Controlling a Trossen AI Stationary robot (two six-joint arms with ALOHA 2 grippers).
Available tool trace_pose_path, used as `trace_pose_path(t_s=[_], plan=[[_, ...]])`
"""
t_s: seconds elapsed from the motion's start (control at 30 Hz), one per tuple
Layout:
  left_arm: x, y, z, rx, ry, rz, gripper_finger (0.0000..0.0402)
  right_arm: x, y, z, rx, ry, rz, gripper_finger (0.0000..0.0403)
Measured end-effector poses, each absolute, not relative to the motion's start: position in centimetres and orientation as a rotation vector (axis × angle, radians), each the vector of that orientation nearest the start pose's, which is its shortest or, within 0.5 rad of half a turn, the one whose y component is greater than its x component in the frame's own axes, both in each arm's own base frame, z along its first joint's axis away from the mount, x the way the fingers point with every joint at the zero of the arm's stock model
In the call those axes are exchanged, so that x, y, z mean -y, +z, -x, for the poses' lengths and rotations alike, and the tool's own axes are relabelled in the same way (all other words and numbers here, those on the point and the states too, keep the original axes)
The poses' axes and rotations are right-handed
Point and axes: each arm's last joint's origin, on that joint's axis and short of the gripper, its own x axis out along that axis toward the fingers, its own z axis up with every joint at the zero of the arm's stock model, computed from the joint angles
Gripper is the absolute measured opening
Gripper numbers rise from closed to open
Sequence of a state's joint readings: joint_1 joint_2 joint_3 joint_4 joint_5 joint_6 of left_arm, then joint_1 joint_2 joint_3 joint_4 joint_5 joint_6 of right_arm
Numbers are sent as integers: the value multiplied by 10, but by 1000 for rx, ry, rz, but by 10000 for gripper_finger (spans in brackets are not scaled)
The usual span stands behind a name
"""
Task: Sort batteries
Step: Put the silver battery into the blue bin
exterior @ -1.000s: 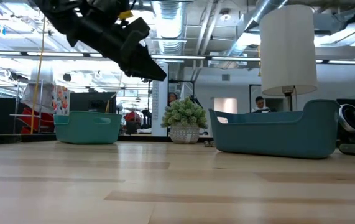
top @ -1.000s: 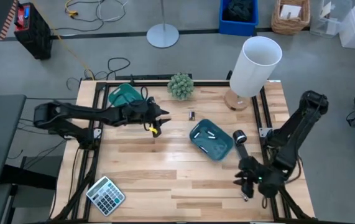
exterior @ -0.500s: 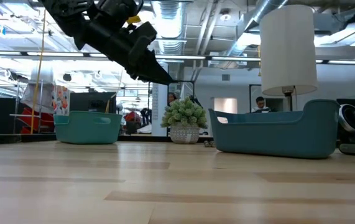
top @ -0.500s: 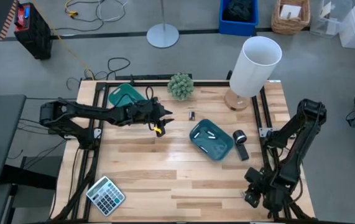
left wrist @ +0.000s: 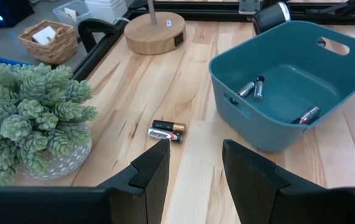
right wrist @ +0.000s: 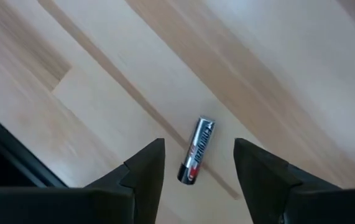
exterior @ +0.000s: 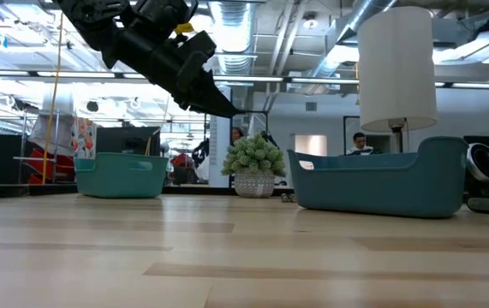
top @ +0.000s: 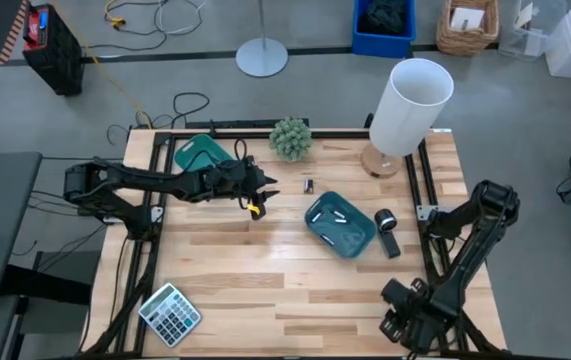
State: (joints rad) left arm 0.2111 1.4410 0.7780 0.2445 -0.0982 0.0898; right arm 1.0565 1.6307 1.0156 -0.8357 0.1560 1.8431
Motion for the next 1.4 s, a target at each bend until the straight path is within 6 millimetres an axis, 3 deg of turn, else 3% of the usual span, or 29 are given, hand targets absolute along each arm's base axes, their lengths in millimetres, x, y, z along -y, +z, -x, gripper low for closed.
trace_pose_path(t_s=[0.2, 0.77, 1.4], plan=[[-66, 222, -297, -435, 286, -64, 143, -249, 169, -145, -1312, -581, -683, 228], [-66, 222, -296, -441, 280, -63, 143, -257, 140, -147, -1412, -660, -622, 221], [-66, 221, -296, -444, 279, -66, 143, -254, 137, -154, -1437, -638, -592, 55]])
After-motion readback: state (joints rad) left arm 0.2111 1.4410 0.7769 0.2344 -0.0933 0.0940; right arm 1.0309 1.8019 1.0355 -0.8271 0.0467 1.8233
